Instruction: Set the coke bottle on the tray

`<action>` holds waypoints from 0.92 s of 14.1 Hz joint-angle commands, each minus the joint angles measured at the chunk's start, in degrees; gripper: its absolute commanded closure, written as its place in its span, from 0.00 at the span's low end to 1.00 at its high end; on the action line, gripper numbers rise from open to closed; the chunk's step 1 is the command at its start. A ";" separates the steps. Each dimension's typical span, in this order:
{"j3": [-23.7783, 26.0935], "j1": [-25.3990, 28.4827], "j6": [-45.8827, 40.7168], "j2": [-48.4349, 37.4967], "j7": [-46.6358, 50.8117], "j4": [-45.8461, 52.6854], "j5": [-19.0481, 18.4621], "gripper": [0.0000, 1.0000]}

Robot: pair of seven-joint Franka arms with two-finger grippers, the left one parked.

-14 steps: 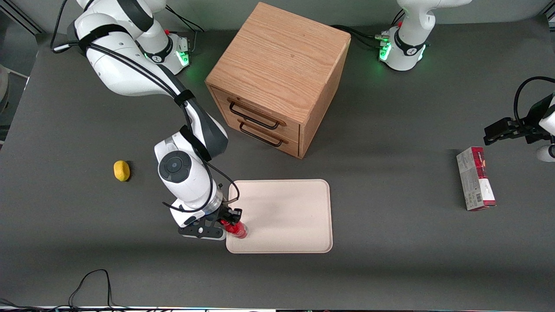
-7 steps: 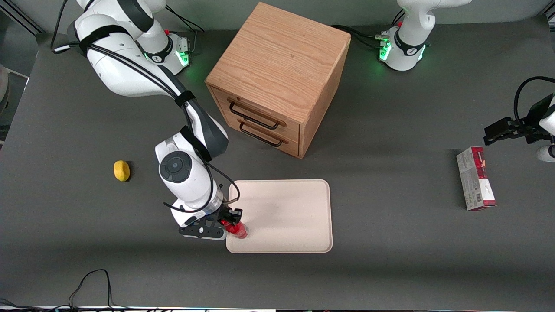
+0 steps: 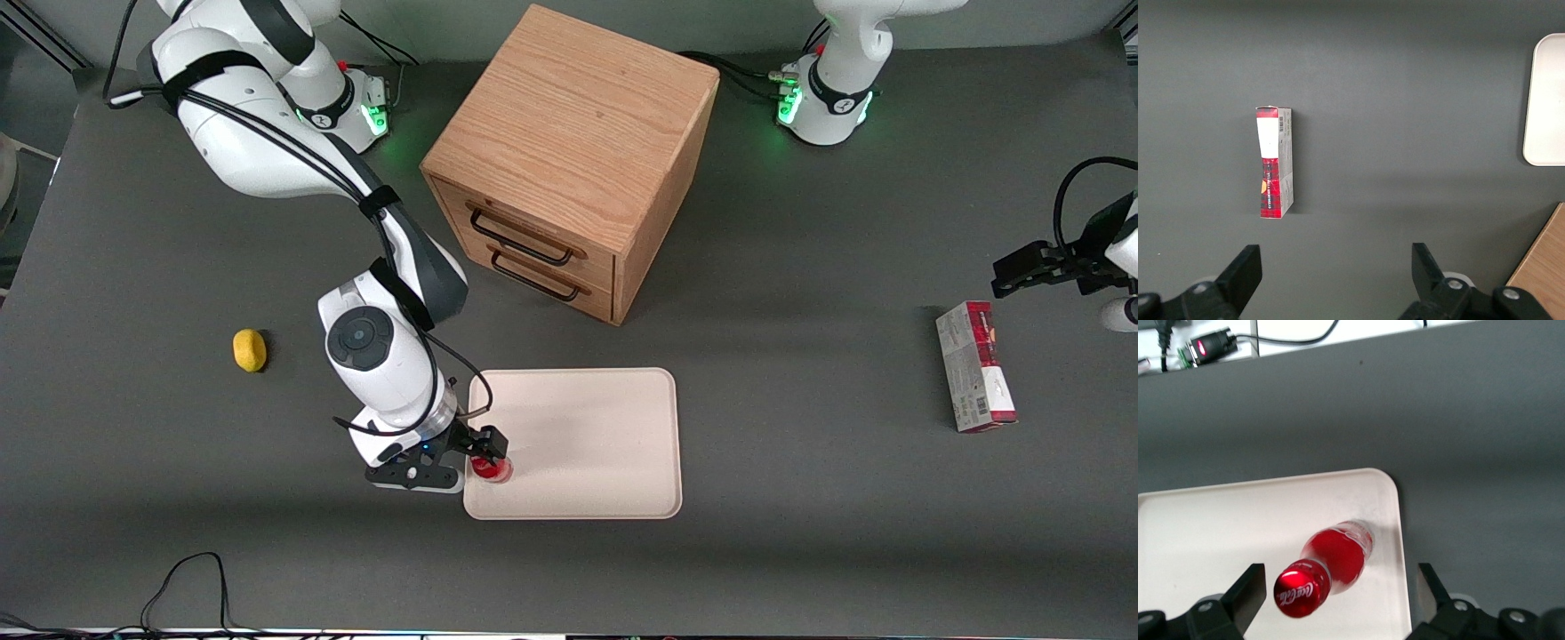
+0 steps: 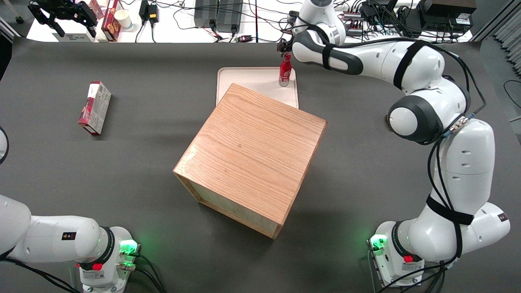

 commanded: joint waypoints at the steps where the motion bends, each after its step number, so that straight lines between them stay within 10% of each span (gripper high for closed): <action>1: -1.22 0.76 -6.44 -5.89 0.60 -2.43 -0.69 0.00; 7: -10.78 0.59 -24.98 -26.60 -19.40 -14.09 12.92 0.00; 13: -20.46 -2.40 -36.17 -49.57 -31.39 -28.96 14.87 0.00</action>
